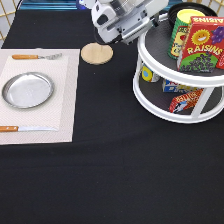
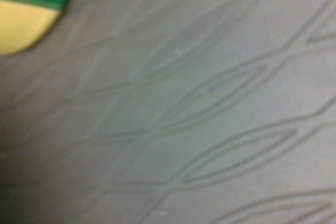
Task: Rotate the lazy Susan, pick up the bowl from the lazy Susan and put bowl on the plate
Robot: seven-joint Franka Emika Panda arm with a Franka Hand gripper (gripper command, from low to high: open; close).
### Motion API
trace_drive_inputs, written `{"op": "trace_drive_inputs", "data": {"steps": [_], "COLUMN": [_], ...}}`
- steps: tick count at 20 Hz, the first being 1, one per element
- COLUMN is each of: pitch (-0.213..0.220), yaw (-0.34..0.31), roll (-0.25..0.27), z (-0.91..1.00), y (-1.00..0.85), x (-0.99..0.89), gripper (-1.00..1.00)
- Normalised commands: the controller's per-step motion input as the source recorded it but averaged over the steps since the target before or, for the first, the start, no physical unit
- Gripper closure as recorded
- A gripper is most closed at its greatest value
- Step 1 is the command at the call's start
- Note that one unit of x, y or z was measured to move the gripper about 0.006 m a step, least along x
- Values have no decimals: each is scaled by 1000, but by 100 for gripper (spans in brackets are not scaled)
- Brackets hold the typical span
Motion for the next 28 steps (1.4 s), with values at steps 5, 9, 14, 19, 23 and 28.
{"op": "trace_drive_inputs", "data": {"steps": [5,9,14,19,23,28], "pitch": [4,9,51,75,99,92], "yaw": [-30,-19,-1,5,34,63], "roll": [-27,-47,-59,-60,-39,-24], "z": [-57,0,8,0,14,38], "y": [32,-22,-137,-182,-198,-144], "x": [103,368,727,855,898,837], "gripper": [-100,-100,-100,-100,-100,-100]}}
